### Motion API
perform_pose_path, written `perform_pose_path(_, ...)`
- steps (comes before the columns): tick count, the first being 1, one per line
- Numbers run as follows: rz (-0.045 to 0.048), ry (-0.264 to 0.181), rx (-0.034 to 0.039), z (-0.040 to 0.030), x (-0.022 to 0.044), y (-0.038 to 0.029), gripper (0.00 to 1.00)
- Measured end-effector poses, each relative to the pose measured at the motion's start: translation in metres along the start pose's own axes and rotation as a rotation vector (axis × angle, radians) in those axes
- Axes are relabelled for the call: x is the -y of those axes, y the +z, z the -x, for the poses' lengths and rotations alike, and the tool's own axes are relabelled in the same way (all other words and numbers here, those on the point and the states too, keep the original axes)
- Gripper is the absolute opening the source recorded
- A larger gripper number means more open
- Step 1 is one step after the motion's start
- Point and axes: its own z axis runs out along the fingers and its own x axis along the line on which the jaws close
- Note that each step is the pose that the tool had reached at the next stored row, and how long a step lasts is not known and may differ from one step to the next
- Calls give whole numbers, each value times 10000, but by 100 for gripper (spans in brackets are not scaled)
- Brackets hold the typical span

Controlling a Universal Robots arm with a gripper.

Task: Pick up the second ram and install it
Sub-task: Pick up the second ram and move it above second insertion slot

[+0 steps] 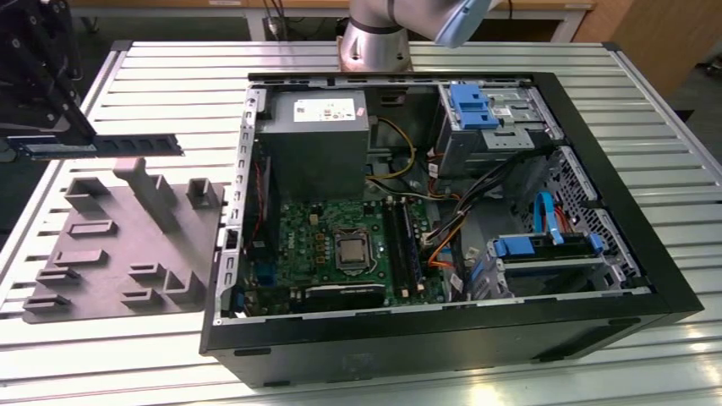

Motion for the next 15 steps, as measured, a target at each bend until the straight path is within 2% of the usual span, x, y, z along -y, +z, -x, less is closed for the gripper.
perform_pose_path(15,0,0,0,6,226,-10,11)
